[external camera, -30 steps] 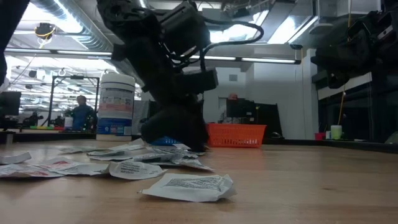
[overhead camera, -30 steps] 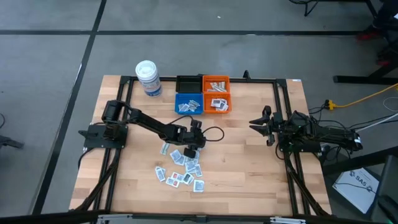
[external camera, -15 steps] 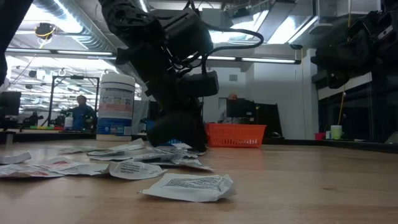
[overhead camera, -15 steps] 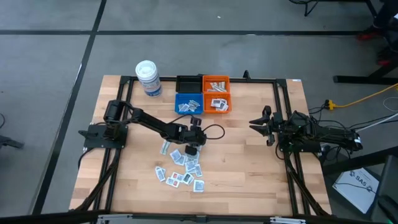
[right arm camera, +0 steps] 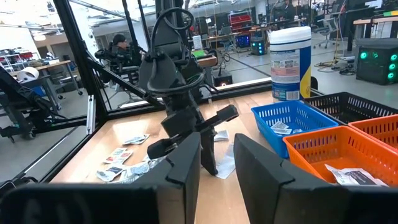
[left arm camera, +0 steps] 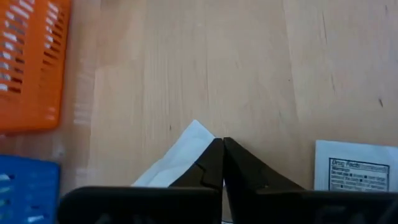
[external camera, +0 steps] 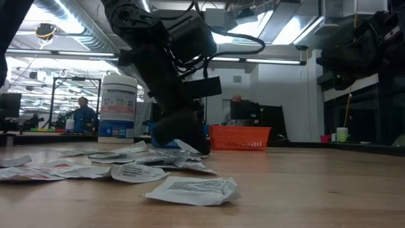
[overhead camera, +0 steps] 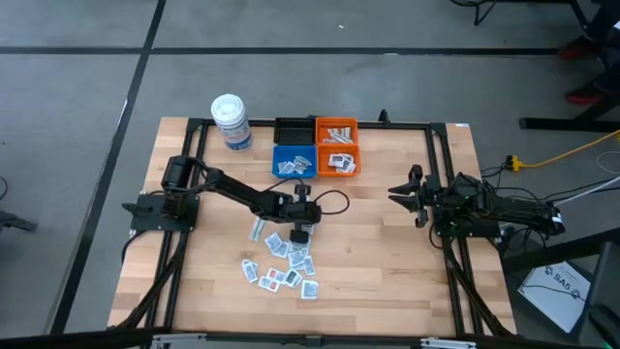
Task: Pick & Place First Aid Supplies
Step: Put the bandage pack into the top orange bin
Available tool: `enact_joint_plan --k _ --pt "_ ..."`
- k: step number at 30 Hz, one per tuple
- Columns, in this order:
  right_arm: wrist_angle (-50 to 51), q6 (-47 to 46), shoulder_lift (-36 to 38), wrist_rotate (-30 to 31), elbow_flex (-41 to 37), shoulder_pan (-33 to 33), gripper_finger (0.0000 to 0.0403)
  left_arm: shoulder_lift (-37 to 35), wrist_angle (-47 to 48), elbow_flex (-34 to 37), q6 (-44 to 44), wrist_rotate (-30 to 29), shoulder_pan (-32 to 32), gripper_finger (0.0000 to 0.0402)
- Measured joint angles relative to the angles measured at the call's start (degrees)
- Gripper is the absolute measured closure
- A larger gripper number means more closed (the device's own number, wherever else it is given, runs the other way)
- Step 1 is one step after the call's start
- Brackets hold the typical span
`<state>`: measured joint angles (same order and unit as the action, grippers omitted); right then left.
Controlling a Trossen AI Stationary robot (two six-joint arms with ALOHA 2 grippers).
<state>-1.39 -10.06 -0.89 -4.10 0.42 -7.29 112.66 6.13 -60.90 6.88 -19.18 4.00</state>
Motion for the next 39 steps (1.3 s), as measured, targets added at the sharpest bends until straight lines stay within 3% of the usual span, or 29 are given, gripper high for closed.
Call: enact_joint_plan --k 14,24,33,39 --pt "0.0 0.0 0.0 0.0 0.0 0.0 0.0303 -10.5 -0.9 0.3 -15.7 14.4 -1.8 0.0400" --pt "0.0 0.0 0.0 0.0 0.0 0.0 0.0303 -14.7 -12.2 0.2 -23.3 21.0 -4.3 0.0400" --pt "0.0 0.0 0.0 0.0 0.0 0.0 0.0303 -15.4 -16.2 -2.5 -24.0 22.0 -7.7 0.0400" --pt "0.0 0.0 0.0 0.0 0.0 0.0 0.0303 -15.4 -11.2 -7.7 -18.7 22.1 -11.5 0.0400"
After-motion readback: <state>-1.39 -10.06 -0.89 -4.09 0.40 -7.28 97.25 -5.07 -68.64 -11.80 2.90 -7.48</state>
